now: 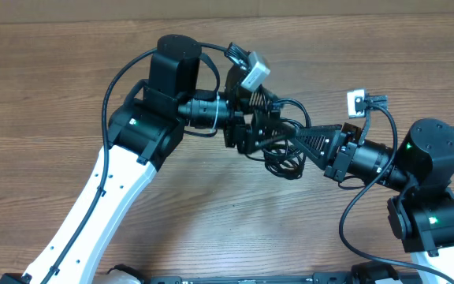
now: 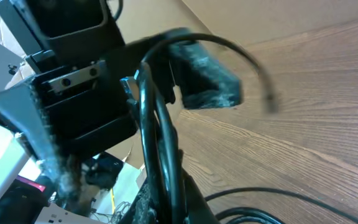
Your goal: Untangle cables
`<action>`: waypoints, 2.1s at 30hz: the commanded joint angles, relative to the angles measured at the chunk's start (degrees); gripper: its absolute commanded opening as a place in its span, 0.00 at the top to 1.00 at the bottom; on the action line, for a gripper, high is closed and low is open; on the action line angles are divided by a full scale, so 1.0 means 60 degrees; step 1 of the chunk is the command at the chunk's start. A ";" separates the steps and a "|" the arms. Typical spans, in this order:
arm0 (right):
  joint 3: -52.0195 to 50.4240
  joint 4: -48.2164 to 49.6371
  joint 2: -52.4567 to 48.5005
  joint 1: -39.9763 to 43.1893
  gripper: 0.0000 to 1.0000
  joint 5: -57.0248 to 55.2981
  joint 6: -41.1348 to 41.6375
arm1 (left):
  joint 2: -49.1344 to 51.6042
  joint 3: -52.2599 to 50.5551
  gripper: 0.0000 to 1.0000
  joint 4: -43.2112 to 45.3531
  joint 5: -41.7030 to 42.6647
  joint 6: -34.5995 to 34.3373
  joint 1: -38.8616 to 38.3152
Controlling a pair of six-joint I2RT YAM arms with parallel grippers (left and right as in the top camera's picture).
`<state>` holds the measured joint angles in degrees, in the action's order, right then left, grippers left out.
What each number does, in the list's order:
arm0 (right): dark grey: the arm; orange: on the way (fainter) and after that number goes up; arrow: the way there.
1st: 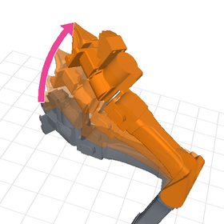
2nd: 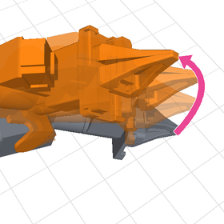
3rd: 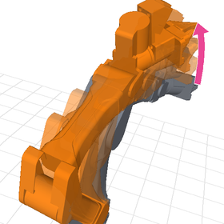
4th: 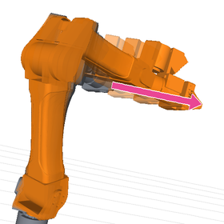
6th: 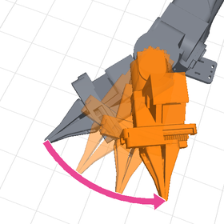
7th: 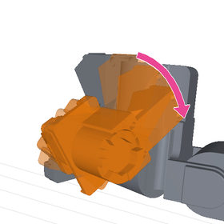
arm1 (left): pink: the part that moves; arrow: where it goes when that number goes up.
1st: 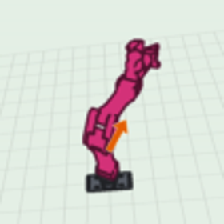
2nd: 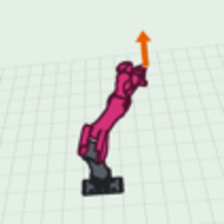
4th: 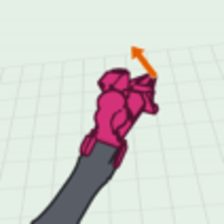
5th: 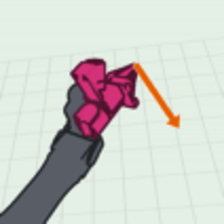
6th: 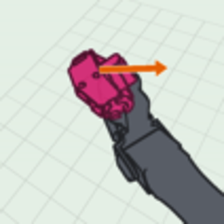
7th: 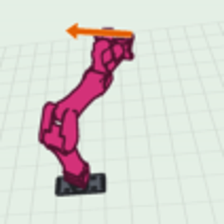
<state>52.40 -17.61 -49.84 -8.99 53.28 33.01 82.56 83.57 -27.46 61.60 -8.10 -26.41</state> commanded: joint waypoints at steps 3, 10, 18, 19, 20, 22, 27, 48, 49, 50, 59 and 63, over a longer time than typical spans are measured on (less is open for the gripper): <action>0.0182 0.0164 0.0036 0.0025 0.96 -0.0477 -0.0015 | -0.0055 0.0095 0.00 -0.1137 -0.0809 -0.2339 0.1712; 0.0182 0.0831 0.0036 0.0022 0.96 -0.0543 -0.0004 | -0.0055 0.0095 0.05 -0.2116 0.1158 -0.1158 0.1938; 0.0182 0.1439 0.0036 0.0022 0.96 -0.0550 0.0510 | -0.0055 0.0095 0.16 -0.2681 0.1246 -0.1228 0.1708; 0.0182 0.1566 0.0036 0.0022 0.96 -0.0550 0.0506 | -0.0055 0.0095 0.13 -0.2911 0.1246 -0.1228 0.1708; 0.0182 0.1610 0.0036 0.0022 0.96 -0.0637 0.0506 | -0.0055 0.0095 0.12 -0.3289 0.1246 -0.1228 0.1708; 0.0182 0.1606 0.0036 0.0022 0.96 -0.0732 0.0506 | -0.0055 0.0095 0.12 -0.3730 0.1242 -0.1228 0.1708; 0.0182 0.1643 0.0036 0.0022 0.96 -0.0729 0.0539 | -0.0055 0.0095 0.04 -0.4528 0.1235 -0.1228 0.1450; 0.0182 0.1566 0.0036 0.0004 0.96 -0.0291 0.0532 | -0.0047 0.0095 0.67 -0.1344 -0.1031 -0.3741 -0.0215; 0.0182 0.1559 0.0033 0.0004 0.96 -0.0291 0.0528 | -0.0047 0.0095 0.78 -0.1348 -0.1024 -0.3752 -0.0259; 0.0182 0.1552 0.0033 0.0004 0.96 -0.0291 0.0521 | -0.0047 0.0095 0.85 -0.1373 -0.1027 -0.3767 -0.0291; 0.0182 0.0776 0.0025 0.0007 0.68 -0.0998 0.0164 | -0.0047 0.0095 0.96 -0.1453 -0.1027 -0.3763 -0.0291; 0.0182 0.0586 0.0025 0.0011 0.21 -0.1137 0.0171 | -0.0047 0.0095 0.96 -0.1861 -0.2106 -0.3293 -0.0131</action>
<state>52.40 -13.87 -50.00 -8.99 47.64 34.28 82.56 83.68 -37.08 53.74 -29.45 -27.77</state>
